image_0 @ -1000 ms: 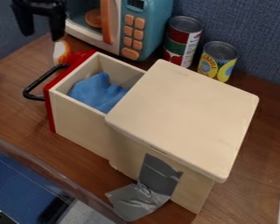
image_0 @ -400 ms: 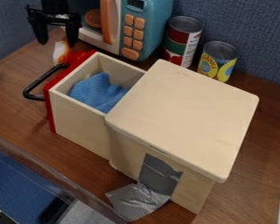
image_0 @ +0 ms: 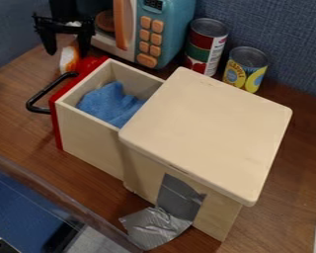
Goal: Sacar la cosa de el microondas y ponerla en el cajón
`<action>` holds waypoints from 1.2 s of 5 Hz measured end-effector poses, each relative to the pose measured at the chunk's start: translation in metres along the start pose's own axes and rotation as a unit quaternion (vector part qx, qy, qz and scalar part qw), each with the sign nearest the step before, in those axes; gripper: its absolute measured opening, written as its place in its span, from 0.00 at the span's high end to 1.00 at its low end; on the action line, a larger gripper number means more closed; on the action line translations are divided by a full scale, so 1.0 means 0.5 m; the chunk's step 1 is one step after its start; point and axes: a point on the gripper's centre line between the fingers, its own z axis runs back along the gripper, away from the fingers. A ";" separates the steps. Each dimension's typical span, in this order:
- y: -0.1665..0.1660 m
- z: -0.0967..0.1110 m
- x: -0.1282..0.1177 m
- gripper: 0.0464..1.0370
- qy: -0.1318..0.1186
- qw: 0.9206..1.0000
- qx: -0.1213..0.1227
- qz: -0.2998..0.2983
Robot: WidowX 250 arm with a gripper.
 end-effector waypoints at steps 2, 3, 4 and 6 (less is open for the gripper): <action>0.009 -0.026 0.002 0.37 0.004 1.000 0.009 0.024; 0.004 -0.026 -0.001 0.43 0.006 1.000 0.000 0.027; 0.002 -0.012 -0.008 0.43 0.012 1.000 -0.008 0.023; -0.046 0.113 -0.018 0.43 -0.031 0.999 -0.007 -0.006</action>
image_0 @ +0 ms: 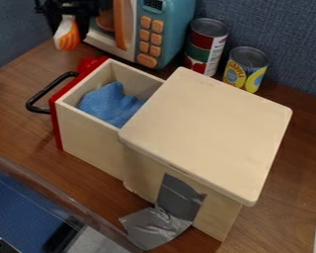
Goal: Sacar la cosa de el microondas y ponerla en el cajón
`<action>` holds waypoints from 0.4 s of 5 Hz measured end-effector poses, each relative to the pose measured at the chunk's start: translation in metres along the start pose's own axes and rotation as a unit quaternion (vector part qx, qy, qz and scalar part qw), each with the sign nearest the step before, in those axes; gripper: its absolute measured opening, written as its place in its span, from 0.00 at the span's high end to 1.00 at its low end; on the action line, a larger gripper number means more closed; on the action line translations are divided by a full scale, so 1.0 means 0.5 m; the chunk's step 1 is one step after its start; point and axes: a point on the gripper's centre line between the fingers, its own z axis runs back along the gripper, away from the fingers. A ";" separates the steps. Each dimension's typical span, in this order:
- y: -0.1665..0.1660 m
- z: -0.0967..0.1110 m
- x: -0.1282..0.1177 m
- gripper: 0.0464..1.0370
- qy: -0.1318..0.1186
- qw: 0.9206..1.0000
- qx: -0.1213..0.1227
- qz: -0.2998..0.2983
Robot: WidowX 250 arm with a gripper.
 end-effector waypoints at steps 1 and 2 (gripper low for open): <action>-0.036 0.055 -0.030 0.43 -0.012 0.999 -0.025 -0.021; -0.110 0.108 -0.083 0.43 -0.021 0.996 -0.045 -0.074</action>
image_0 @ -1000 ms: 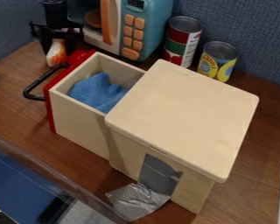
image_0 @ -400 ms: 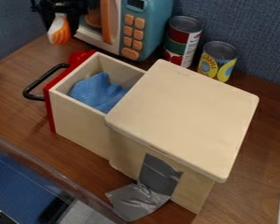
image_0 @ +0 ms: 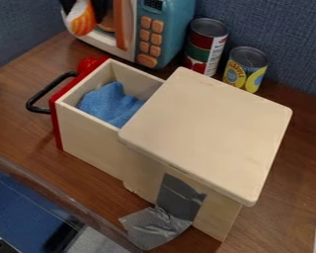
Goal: Sacar la cosa de el microondas y ponerla en el cajón
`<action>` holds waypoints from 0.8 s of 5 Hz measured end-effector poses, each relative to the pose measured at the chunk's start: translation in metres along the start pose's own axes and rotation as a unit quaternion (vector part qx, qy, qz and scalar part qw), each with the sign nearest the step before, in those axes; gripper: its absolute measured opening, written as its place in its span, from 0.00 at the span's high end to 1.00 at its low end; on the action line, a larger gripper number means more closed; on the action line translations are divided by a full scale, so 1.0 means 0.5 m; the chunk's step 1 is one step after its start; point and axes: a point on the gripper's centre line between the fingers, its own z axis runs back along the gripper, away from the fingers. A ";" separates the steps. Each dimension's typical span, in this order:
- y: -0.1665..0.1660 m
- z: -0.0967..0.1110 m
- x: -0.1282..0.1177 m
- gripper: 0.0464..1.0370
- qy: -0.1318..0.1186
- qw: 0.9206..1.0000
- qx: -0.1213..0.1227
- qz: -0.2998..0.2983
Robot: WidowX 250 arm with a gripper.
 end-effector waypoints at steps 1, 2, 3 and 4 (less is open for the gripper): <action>-0.059 0.033 -0.044 0.43 0.002 0.999 -0.026 -0.032; -0.101 0.035 -0.097 0.43 0.014 0.997 -0.036 -0.068; -0.108 0.010 -0.140 0.43 0.029 0.996 -0.026 -0.085; -0.104 -0.015 -0.174 0.43 0.041 0.994 -0.018 -0.095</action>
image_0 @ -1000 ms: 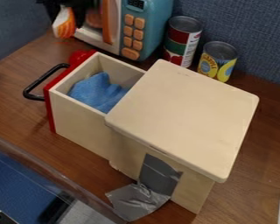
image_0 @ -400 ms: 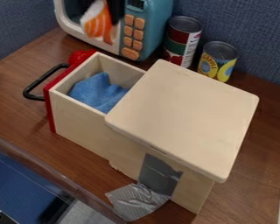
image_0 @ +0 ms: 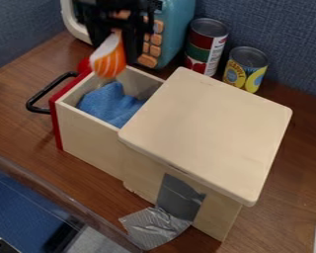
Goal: Sacar la cosa de el microondas y ponerla en el cajón
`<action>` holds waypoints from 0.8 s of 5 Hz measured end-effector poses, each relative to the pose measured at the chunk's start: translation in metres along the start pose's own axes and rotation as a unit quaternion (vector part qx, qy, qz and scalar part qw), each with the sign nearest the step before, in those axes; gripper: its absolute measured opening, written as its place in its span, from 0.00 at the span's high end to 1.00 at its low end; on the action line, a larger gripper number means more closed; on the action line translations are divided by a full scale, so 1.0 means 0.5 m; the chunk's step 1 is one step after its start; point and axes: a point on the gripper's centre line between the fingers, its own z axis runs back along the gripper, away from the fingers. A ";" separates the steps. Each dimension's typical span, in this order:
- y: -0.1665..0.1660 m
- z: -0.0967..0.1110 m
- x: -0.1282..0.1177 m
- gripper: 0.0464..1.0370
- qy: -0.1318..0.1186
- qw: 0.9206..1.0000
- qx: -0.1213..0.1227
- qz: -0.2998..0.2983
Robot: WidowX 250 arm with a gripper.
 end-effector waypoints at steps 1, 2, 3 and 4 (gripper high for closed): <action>0.007 -0.031 -0.024 0.43 0.011 1.000 0.007 -0.002; 0.007 -0.038 -0.028 0.43 0.012 1.000 0.005 0.003; 0.004 -0.045 -0.031 0.35 0.012 1.000 0.006 0.010; -0.001 -0.046 -0.029 0.07 0.009 1.000 0.010 0.012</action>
